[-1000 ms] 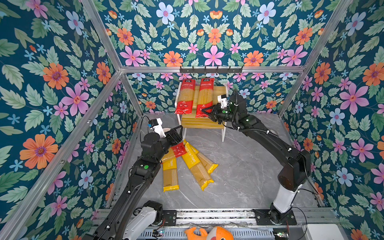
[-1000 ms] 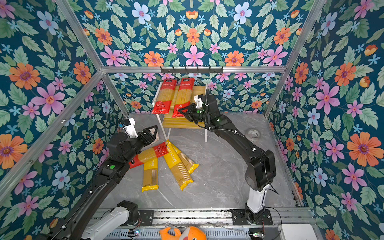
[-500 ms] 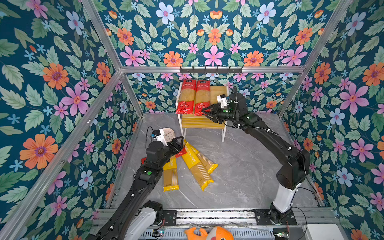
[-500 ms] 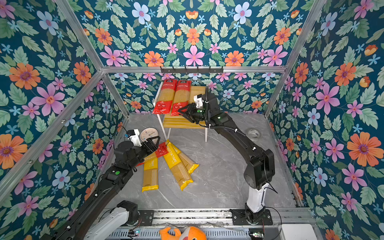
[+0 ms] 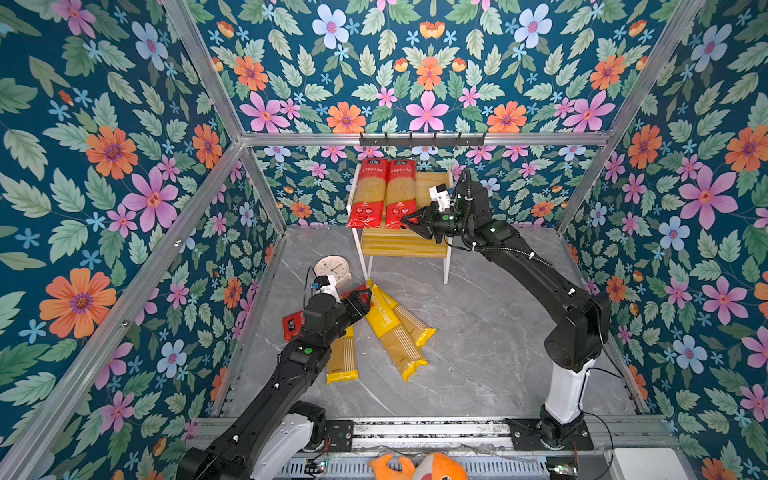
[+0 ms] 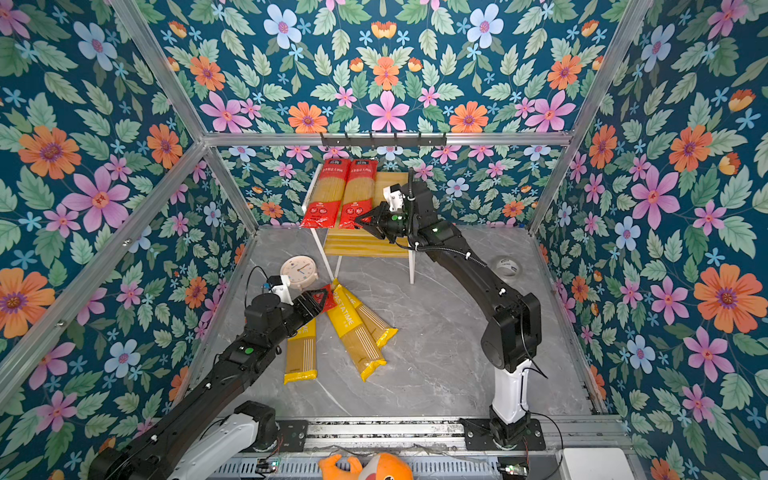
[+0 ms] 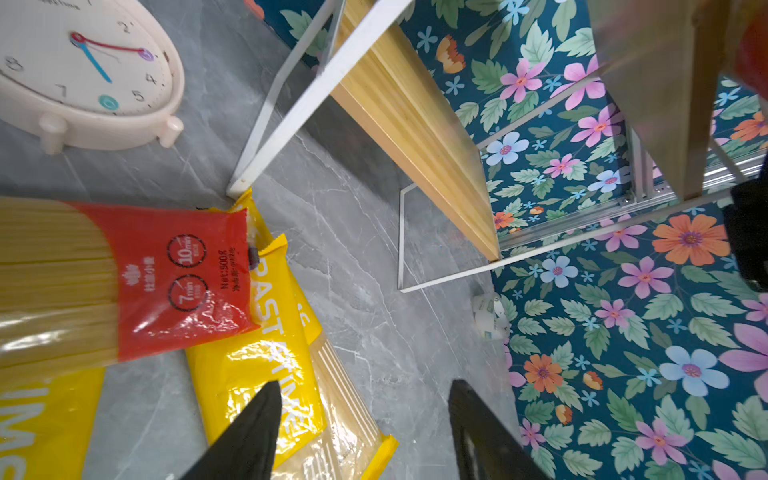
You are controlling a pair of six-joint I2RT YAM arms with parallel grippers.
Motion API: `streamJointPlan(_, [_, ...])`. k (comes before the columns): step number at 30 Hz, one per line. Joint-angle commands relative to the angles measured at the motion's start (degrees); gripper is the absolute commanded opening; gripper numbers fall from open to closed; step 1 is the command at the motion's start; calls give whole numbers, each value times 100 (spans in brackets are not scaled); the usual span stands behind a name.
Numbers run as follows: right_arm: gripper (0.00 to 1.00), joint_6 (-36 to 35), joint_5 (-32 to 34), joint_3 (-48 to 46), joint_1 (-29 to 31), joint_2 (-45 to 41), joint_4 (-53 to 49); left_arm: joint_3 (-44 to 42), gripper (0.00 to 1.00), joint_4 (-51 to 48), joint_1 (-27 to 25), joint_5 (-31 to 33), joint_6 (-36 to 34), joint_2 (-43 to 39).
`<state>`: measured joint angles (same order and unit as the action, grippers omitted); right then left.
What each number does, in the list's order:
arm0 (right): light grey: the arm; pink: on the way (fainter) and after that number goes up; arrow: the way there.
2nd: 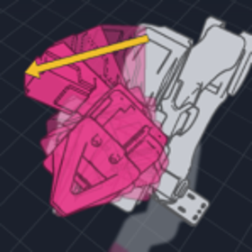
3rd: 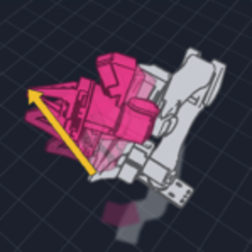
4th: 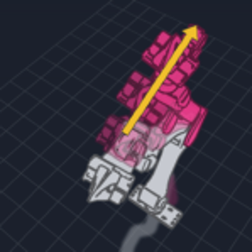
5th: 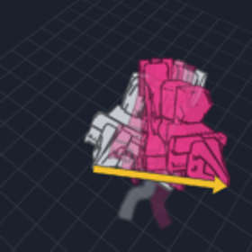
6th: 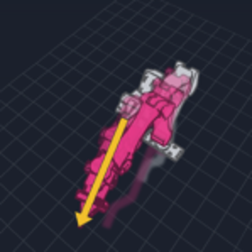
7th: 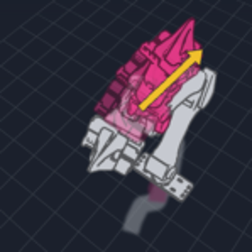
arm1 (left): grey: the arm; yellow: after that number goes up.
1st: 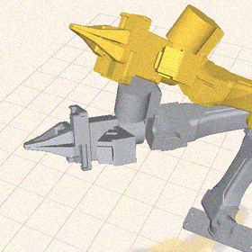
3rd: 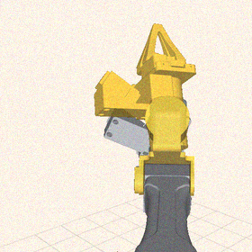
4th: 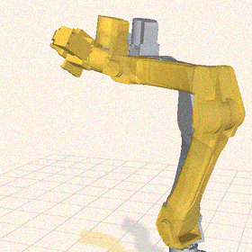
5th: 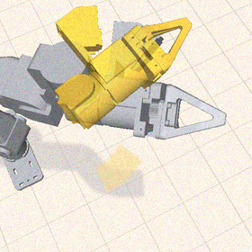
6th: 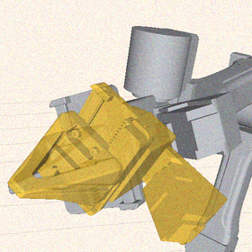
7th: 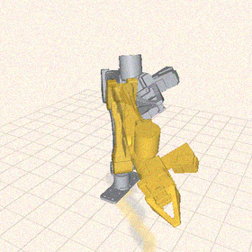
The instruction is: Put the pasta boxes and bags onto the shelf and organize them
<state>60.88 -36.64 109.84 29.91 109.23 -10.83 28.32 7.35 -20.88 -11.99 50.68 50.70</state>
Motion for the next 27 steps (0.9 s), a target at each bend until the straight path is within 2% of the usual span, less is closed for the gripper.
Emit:
streamJointPlan(1, [16,-19,-117,-7,28,47,135,42,67,329,-38,19,-37,-41])
streamJointPlan(5, [18,-56,-442,-75,38,81,355,42,66,207,-39,101,-51,-104])
streamJointPlan(8, [23,-112,-495,-250,41,-46,420,21,66,170,-39,65,-8,-132])
streamJointPlan(13, [47,-322,-590,-776,38,-485,634,-32,65,119,-38,109,6,-146])
streamJointPlan(16, [56,-601,-705,-1419,67,-984,911,-118,65,53,-38,208,-30,-230])
streamJointPlan(22, [59,-1508,197,-3037,488,-2150,680,-117,65,-519,-37,527,-383,-421])
streamJointPlan(27, [58,-1864,1289,-4580,1162,-2507,1267,-551,65,-756,-30,1080,-642,-522])
